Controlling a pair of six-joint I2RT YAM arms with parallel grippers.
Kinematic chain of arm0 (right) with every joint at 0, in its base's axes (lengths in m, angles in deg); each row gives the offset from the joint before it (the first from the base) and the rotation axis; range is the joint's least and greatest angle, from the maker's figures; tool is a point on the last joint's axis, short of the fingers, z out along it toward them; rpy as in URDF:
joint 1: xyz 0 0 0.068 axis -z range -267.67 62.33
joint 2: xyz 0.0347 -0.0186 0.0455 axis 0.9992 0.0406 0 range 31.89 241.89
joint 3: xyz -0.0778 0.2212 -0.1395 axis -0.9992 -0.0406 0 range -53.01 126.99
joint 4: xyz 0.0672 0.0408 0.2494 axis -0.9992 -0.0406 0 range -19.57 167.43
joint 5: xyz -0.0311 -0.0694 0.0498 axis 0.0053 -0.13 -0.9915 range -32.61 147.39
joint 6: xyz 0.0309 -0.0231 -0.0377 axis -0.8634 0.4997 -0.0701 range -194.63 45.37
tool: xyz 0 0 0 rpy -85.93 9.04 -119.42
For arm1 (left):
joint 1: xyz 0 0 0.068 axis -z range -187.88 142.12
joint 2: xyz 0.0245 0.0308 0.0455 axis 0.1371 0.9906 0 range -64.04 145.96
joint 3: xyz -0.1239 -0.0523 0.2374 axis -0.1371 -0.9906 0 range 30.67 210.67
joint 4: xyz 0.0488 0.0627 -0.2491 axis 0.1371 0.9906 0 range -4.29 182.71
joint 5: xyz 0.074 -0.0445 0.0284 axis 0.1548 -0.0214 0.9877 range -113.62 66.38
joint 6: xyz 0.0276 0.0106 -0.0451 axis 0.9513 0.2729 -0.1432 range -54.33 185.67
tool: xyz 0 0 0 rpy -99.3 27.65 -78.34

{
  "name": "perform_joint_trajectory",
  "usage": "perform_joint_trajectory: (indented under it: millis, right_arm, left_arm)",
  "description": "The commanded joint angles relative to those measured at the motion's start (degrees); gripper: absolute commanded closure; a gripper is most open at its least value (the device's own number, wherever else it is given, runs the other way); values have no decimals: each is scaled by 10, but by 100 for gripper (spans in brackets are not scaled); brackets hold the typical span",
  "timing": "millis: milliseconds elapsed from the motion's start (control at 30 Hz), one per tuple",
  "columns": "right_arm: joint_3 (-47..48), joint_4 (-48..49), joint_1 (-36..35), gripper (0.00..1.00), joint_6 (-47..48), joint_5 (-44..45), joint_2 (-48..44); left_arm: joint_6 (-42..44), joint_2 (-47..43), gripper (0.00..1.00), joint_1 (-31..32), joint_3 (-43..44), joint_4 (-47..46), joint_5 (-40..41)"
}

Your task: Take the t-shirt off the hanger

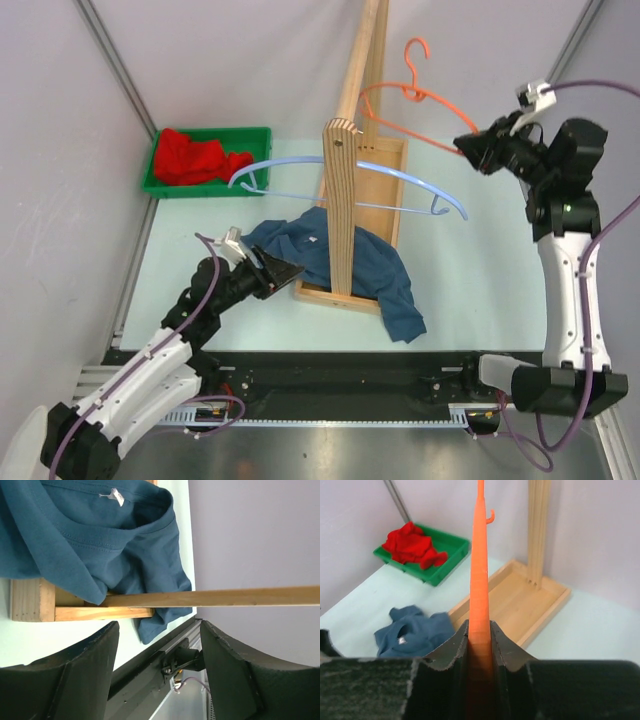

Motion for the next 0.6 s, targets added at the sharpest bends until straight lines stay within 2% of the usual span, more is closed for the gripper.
perform_joint_trajectory:
  millis: [0, 67, 233, 500, 567]
  right_arm:
    - [139, -73, 3, 100, 97, -18, 68]
    - [195, -91, 0, 100, 104, -23, 105]
    - [249, -114, -39, 100, 107, 7, 148]
    - [323, -150, -174, 100, 139, 110, 220]
    - [354, -146, -189, 100, 132, 127, 233]
  left_arm:
    - [38, -25, 30, -3, 19, 43, -14]
    - [44, -34, 30, -3, 22, 52, -14]
    - [50, -54, 29, -3, 31, 63, -7]
    - [67, -48, 29, -4, 50, 76, -10]
    - [67, -50, 29, -3, 49, 79, -8]
